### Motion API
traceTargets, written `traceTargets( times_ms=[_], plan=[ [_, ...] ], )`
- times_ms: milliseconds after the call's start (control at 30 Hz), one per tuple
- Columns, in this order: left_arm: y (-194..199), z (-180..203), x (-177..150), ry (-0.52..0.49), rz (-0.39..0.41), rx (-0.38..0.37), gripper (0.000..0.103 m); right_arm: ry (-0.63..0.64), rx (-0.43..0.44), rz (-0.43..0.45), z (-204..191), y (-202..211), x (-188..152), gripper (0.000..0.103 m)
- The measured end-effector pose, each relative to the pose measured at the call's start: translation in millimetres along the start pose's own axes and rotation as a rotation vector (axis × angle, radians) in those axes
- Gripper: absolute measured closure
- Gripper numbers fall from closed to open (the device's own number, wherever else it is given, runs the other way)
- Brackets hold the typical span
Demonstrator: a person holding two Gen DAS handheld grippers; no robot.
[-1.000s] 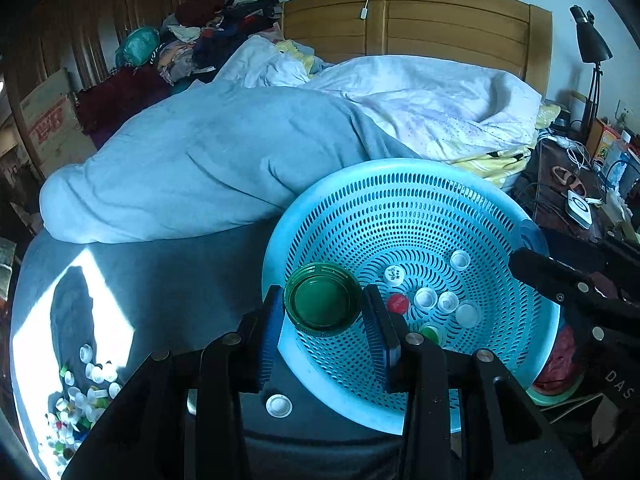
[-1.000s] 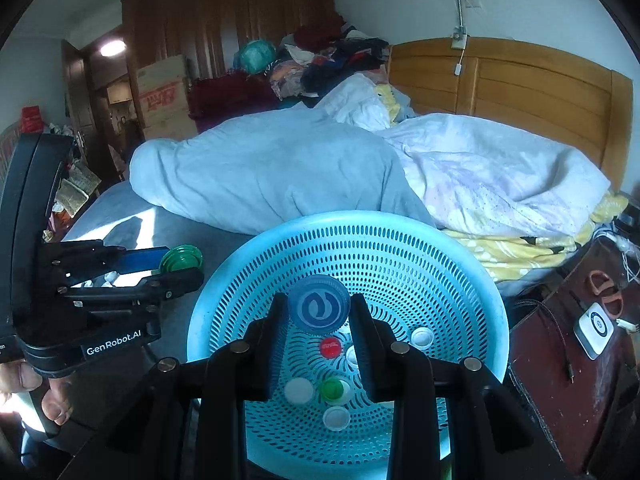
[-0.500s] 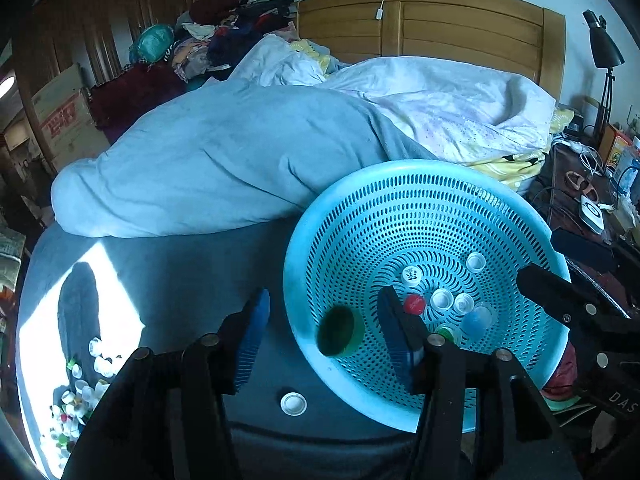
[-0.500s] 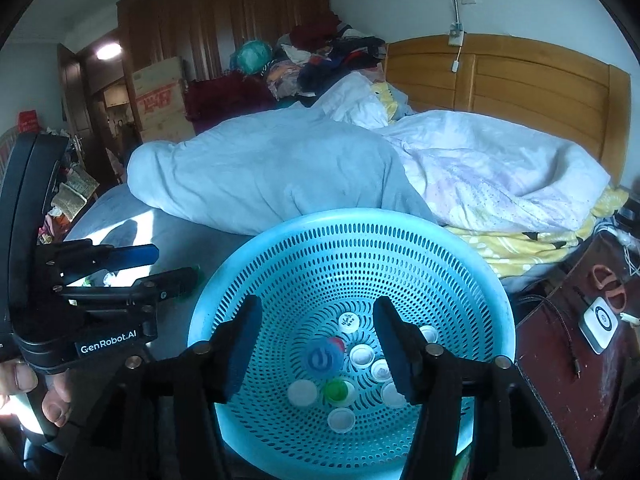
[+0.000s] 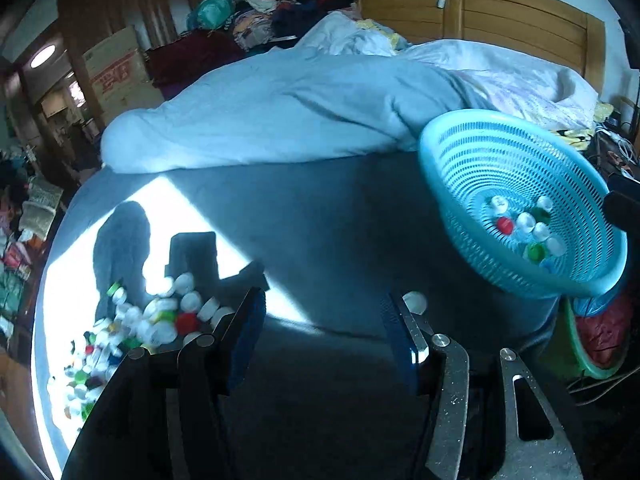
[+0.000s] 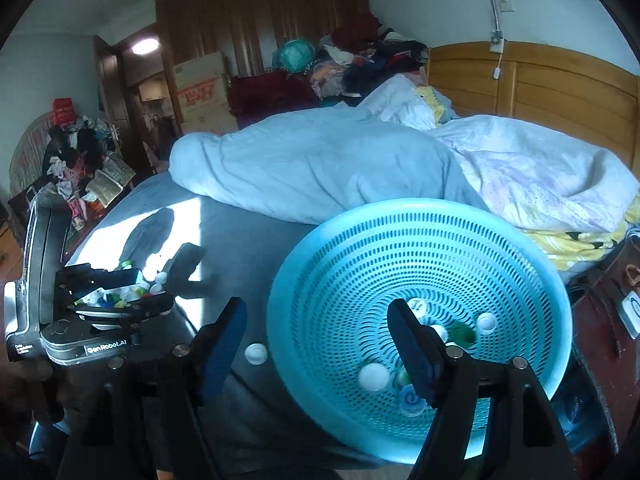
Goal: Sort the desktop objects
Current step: 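Return both open grippers to the cap pile, then grasp a white cap with red print with the left gripper while the right gripper grasps a white cap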
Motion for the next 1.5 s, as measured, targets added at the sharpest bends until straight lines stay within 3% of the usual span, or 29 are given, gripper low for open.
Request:
traceTargets(
  times_ms=[100, 367, 500, 667, 833, 900, 933, 1000, 1267, 1400, 1500],
  plan=[
    [9.6, -62.0, -51.8, 0.105, -0.004, 0.052, 0.050, 0.043, 0.056, -0.052, -26.8, -13.2, -15.6, 0.024],
    [15.3, -270.3, -220.3, 0.590, -0.140, 0.324, 0.051, 0.130, 0.162, -0.173, -85.0, -53.0, -44.4, 0.024],
    [12.5, -333.1, -272.7, 0.802, -0.163, 0.338, 0.051, 0.169, 0.187, -0.196, -111.5, -65.2, -49.9, 0.024],
    [-11.8, -348.2, -284.3, 0.823, -0.184, 0.303, 0.051, 0.207, 0.194, -0.223, -138.5, -75.0, -53.0, 0.024],
    [-31.1, -361.4, -284.1, 0.781, -0.196, 0.323, 0.051, 0.240, 0.208, -0.240, -160.8, -79.6, -51.9, 0.024],
    [-28.9, -361.5, -284.2, 0.767, -0.186, 0.334, 0.059, 0.261, 0.231, -0.251, -174.0, -82.7, -52.4, 0.029],
    [-25.7, -360.9, -285.0, 0.764, -0.180, 0.331, 0.077, 0.274, 0.249, -0.255, -182.1, -84.3, -52.3, 0.037],
    [-12.9, -359.3, -287.5, 0.781, -0.158, 0.306, 0.076, 0.291, 0.296, -0.271, -200.9, -90.7, -56.8, 0.043],
    [47.8, -331.8, -279.9, 0.768, -0.065, 0.257, 0.076, 0.374, 0.570, -0.400, -323.3, -157.5, -101.7, 0.043],
    [54.6, -331.5, -280.3, 0.764, -0.060, 0.251, 0.076, 0.319, 0.631, -0.501, -376.0, -205.4, -120.8, 0.043],
    [54.9, -332.7, -282.7, 0.767, -0.063, 0.245, 0.076, 0.300, 0.619, -0.541, -401.5, -230.6, -130.0, 0.043]
  ],
)
Point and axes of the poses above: each gripper's, at about its wrist camera, not at the fingertips, and y roughly against the way its jaws point, z to its right, x to its top, the point moved 2 cm from there along -y, roughly the way its jaws point, and after that the axes turned 3 degrees about x, right-handed, at the moved point
